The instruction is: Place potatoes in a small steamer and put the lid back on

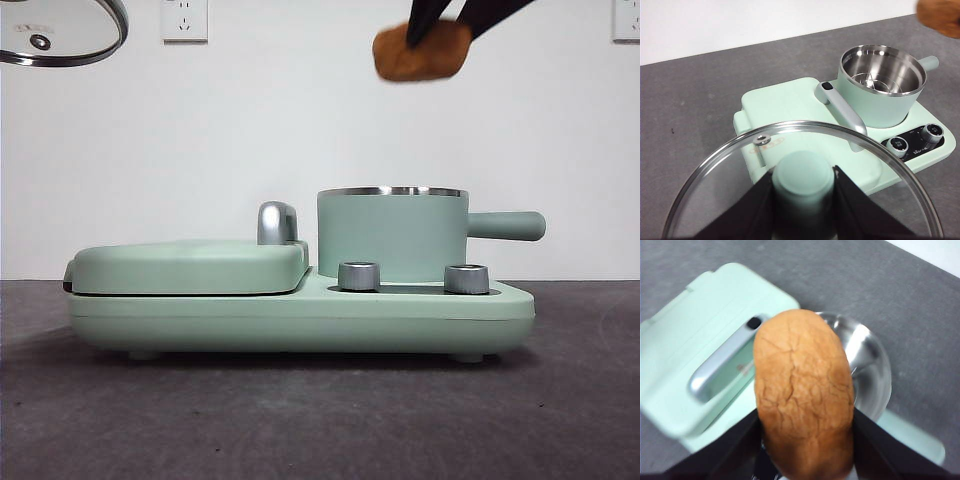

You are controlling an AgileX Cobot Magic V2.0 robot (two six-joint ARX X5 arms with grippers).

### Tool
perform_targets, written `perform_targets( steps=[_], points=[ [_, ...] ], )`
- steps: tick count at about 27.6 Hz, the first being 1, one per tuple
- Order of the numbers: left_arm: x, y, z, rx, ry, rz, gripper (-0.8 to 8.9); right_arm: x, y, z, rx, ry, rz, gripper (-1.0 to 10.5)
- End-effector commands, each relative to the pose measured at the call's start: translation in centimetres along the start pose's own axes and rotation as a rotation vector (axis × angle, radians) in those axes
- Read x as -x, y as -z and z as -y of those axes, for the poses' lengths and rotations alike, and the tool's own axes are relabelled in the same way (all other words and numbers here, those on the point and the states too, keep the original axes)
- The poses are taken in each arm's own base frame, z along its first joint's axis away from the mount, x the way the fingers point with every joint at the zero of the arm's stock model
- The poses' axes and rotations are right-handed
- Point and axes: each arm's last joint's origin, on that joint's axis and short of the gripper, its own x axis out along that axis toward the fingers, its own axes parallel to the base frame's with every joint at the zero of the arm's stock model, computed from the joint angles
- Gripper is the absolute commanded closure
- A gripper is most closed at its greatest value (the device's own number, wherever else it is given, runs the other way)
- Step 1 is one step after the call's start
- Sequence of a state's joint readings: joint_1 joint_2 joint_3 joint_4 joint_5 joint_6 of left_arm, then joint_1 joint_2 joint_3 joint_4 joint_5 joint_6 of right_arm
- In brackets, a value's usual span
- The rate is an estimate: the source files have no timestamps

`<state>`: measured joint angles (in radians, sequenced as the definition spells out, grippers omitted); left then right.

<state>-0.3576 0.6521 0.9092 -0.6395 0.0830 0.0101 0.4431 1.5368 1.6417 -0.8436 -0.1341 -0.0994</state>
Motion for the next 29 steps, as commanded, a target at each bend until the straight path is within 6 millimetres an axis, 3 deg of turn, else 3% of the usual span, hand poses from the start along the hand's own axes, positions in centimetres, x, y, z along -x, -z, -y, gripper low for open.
perform_targets(
  steps=[1, 5, 10, 18, 29],
  points=[
    [0.1, -0.7, 0.0, -0.004, 0.003, 0.041, 7.98, -2.6, -1.4, 0.7, -0.001, -0.009, -0.018, 7.6],
    [-0.1, -0.7, 0.0, -0.004, 0.003, 0.038, 7.98, -6.0, -2.0, 1.6, -0.004, -0.017, -0.060, 7.6],
    [-0.5, -0.9, 0.0, -0.004, 0.003, 0.037, 7.98, -10.1, -1.3, 2.3, -0.011, -0.015, -0.128, 7.6],
    [-1.2, -1.0, -0.1, -0.004, 0.003, 0.033, 7.98, -14.5, 0.2, 3.1, 0.029, 0.026, -0.213, 7.6],
    [-1.4, -1.1, -0.1, -0.004, 0.003, 0.037, 7.98, -16.4, 1.2, 3.2, 0.024, 0.026, -0.270, 7.3]
  ],
)
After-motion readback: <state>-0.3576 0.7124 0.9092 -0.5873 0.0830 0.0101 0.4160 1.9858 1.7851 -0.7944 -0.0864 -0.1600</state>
